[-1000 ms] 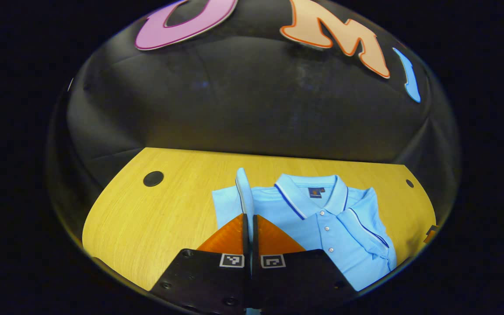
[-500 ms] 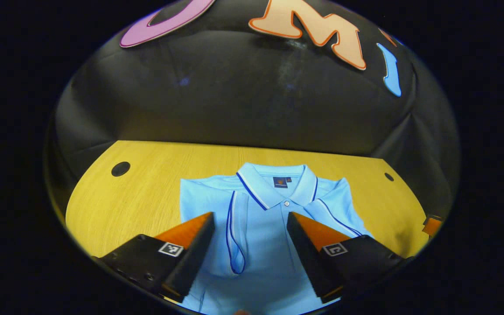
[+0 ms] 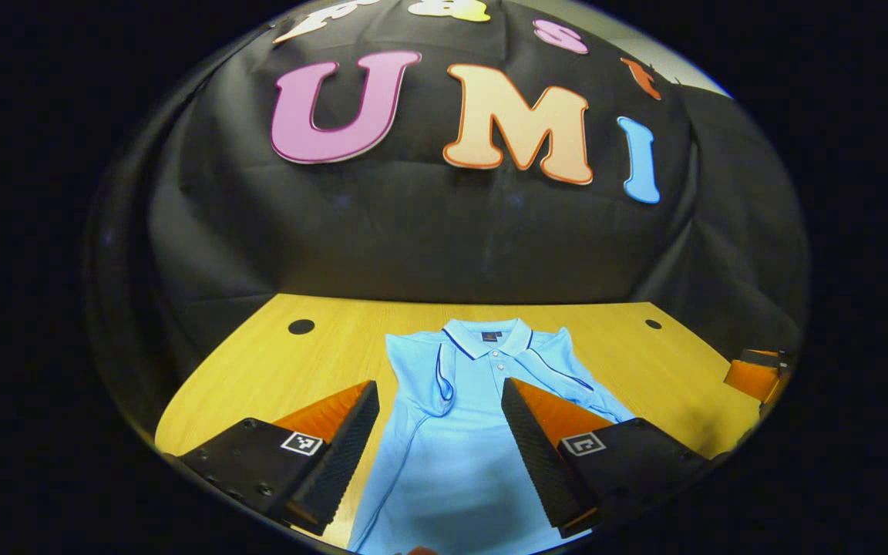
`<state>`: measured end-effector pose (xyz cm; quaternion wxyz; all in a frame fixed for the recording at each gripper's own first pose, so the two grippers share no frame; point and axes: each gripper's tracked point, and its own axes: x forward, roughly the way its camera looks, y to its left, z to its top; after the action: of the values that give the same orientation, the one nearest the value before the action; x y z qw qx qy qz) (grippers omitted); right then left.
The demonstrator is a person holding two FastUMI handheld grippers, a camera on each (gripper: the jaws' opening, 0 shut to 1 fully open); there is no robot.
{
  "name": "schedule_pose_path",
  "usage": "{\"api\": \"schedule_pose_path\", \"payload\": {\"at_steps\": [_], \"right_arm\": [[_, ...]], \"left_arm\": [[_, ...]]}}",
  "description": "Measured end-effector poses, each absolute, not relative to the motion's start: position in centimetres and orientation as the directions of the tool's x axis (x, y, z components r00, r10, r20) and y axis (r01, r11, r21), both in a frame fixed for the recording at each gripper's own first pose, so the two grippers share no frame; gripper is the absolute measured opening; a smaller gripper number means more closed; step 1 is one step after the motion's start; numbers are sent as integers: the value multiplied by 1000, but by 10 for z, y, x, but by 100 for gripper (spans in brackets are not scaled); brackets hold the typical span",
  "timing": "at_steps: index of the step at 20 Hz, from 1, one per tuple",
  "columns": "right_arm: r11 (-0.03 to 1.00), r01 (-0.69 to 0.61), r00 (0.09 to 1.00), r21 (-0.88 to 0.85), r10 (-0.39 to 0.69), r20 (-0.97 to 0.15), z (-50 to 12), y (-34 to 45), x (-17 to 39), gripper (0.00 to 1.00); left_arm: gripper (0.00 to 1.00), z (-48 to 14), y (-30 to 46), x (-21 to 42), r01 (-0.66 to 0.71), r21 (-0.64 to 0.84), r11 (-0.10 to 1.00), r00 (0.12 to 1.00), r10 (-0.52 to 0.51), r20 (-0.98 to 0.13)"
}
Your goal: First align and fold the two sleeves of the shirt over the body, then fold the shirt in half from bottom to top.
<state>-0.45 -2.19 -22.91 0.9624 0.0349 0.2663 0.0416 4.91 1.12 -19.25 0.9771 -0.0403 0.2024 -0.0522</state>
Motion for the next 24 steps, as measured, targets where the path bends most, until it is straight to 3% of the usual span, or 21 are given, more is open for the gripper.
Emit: {"api": "schedule_pose_path", "payload": {"at_steps": [6,18,21,23,24], "right_arm": [[995,-92,843,49,104,-528,-230,-17,-61,98],[990,-124,778,-71,53,-626,-280,-31,-178,98],[989,-130,744,-77,46,-666,-300,-31,-201,94],[987,-137,726,-82,44,-686,-311,-29,-210,98],[986,-142,718,-90,40,-695,-316,-30,-214,94]], "left_arm": [[95,-188,31,-25,83,-64,994,913,-102,-395],[96,-254,43,-154,143,-56,988,848,-152,-507],[96,-280,52,-175,142,-22,990,824,-130,-552],[96,-298,61,-189,132,1,991,797,-106,-595],[96,-306,66,-193,120,12,993,788,-87,-609]]}}
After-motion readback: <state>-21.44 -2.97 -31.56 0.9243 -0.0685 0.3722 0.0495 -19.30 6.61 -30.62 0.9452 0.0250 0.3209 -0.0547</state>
